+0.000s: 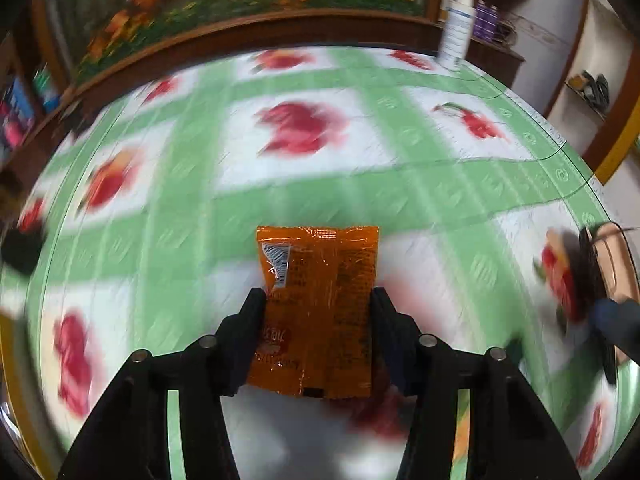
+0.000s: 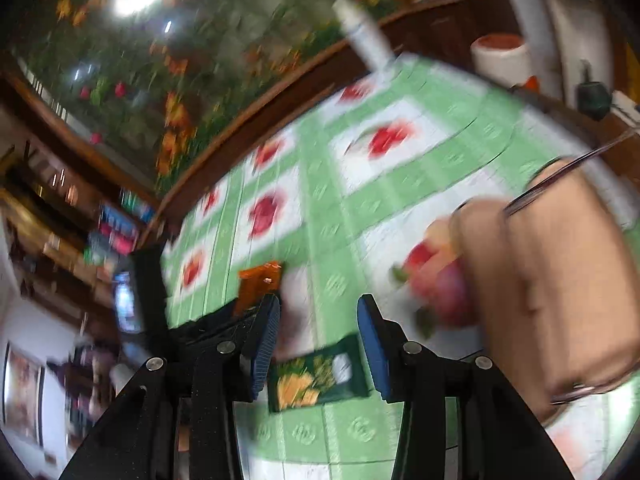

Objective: Organize snacks
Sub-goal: 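Grasp the green cracker packet with the right gripper while the left grasps the orange packet, then lift the orange packet with the left gripper while the right lifts the green packet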

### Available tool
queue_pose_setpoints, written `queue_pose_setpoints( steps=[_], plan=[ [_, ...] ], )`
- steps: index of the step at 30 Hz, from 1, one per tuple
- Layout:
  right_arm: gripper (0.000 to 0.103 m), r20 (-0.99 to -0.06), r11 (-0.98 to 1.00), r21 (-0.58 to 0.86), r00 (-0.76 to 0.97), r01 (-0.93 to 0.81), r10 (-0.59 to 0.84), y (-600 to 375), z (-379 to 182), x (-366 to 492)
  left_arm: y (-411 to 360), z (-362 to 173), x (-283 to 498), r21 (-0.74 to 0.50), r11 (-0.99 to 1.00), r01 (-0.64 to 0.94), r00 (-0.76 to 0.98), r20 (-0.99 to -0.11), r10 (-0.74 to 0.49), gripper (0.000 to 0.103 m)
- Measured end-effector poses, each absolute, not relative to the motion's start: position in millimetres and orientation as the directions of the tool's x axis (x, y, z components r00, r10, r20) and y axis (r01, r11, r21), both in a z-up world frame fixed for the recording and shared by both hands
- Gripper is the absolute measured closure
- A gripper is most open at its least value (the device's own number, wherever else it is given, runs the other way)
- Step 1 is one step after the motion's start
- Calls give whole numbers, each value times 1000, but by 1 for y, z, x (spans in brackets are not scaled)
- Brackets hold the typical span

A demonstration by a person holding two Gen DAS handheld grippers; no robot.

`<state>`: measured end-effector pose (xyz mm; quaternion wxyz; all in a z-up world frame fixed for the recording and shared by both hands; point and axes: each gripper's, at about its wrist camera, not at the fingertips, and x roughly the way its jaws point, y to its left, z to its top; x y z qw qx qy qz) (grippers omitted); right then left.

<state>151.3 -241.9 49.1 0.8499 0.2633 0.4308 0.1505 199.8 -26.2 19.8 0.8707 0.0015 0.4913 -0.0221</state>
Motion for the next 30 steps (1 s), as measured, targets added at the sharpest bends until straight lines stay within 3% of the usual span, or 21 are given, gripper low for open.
queue_pose_setpoints(
  steps=[4,13,17,21,26,30],
  plan=[
    [59,-702,840,536,510,-81,497,-214,33,159,10,19,149,-27,999,-38,524,-852,-3,51],
    [58,-786,941,298,518,-159,337,-183,10,165,36,15,108,-20,999,-31,600,-800,2,51],
    [47,-779,908,375,467,-189,419,-179,10,131,40,14,108,-18,999,-35,602,-798,6,51],
    [47,-775,886,385,430,-260,463,-165,11,96,41,14,110,-18,999,-36,599,-801,7,51],
    [47,-796,946,154,532,-285,290,-144,21,100,44,14,109,-32,999,-39,597,-802,-2,51],
    [46,-812,929,72,519,-364,267,-124,18,120,51,14,111,-35,997,-65,597,-802,10,51]
  ],
)
